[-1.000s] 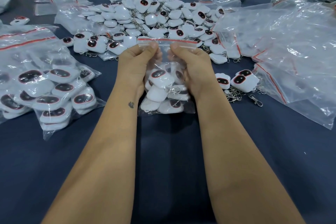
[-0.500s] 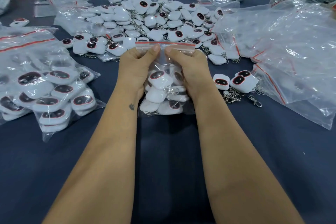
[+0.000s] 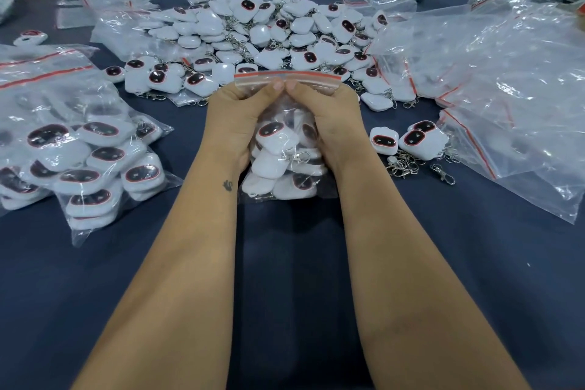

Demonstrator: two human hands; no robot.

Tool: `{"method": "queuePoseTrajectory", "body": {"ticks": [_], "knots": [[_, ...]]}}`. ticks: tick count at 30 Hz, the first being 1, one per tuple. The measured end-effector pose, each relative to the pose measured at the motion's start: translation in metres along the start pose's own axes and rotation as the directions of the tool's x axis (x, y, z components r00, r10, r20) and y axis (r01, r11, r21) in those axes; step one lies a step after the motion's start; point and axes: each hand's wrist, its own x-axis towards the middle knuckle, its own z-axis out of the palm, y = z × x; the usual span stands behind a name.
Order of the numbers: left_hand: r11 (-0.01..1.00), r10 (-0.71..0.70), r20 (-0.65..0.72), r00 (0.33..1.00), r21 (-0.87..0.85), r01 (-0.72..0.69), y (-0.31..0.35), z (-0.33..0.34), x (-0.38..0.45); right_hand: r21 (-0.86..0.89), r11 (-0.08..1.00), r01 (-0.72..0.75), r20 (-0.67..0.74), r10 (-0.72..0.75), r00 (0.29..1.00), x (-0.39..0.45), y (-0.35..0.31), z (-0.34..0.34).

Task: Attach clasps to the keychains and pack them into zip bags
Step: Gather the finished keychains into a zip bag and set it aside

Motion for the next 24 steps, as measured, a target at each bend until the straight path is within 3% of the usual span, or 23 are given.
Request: {"method": "queuePoseTrajectory", "body": {"ticks": [6,13,17,24], "knots": [[0.995,0.05,0.014,0.999,0.09,-0.051,-0.0008,-0.0014,0.0,-0.029,0.999,0.018,-0.024,-0.019,1.0,0.0018,0.0027,-0.0006],[0.954,0.128,-0.067,0.989,0.282,-0.105,-0.0018,-0.0007,0.0002,-0.108,0.994,0.012,-0.052,-0.017,0.999,0.0016,0.0023,0.0014],[0.966,0.076,-0.168,0.983,0.255,-0.031,0.0004,-0.0001,0.0019,-0.05,0.998,-0.025,-0.107,0.02,0.994,0.0053,0.0006,-0.0004],[0.973,0.05,-0.176,0.983,0.232,-0.008,0.0001,0.0005,0.0021,-0.057,0.998,-0.015,-0.101,0.009,0.995,0.0036,0.0009,-0.0011]]}}
